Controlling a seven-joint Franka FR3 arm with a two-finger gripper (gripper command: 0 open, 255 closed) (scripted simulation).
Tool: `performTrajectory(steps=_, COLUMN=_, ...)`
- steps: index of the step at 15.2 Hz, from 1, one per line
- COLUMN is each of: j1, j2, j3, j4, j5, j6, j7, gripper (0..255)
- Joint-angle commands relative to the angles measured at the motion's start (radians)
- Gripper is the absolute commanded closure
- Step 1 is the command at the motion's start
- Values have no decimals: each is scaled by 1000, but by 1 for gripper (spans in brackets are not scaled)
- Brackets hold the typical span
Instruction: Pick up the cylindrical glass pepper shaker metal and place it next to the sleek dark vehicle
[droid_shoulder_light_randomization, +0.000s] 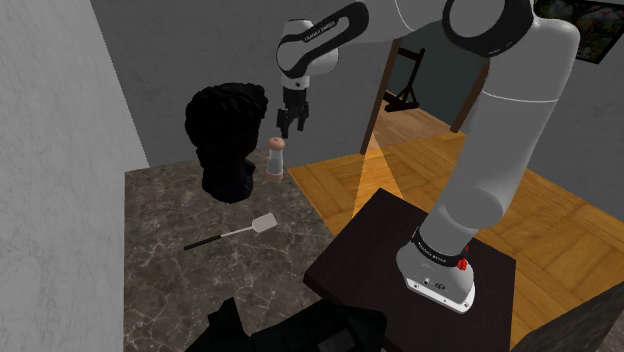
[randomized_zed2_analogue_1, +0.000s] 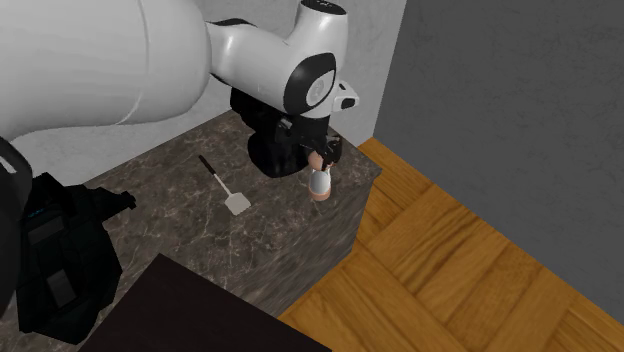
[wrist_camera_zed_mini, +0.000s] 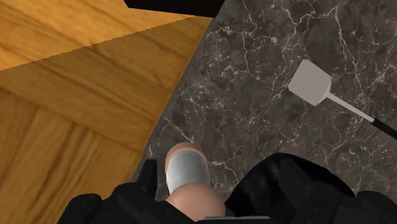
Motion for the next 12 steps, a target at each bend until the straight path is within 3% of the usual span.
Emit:
performTrajectory(steps=1, j1=-3, j2=76, j3=1, j4=70, j5=12, j6=9, j7=0, gripper=0)
performTrajectory(steps=5, j1=-15, j2=234, j3=4, j4=227, j5=35, j6=15, j7=-4, gripper=0)
performTrajectory(steps=12, j1=-15, j2=278, j3=8, j4=204, j5=42, j6=82, j7=-8, gripper=0)
